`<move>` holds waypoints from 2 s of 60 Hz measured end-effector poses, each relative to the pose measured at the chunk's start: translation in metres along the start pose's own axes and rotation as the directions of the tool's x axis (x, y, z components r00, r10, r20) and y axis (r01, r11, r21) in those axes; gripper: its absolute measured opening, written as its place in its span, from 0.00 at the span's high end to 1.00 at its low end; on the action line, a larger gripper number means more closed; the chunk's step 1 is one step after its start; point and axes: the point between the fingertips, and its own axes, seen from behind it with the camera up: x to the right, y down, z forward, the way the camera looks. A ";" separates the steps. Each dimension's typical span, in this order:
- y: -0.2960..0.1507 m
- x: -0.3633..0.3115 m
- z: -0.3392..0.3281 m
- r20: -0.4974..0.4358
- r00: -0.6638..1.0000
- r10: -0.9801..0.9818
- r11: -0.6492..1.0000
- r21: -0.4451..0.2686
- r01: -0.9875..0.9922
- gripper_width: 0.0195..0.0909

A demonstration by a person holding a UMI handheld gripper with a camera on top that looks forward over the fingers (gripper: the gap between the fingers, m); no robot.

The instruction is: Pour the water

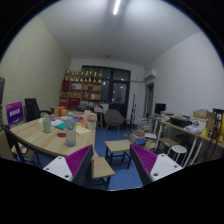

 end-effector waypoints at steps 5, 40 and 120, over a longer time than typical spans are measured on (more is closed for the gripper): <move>0.003 -0.009 0.000 0.017 1.000 0.012 1.000 0.000 -0.012 0.10; -0.015 -0.209 0.125 0.163 0.984 0.069 0.992 0.095 -0.085 0.10; -0.166 -0.386 0.381 -0.165 0.541 -0.825 0.491 0.267 0.829 0.61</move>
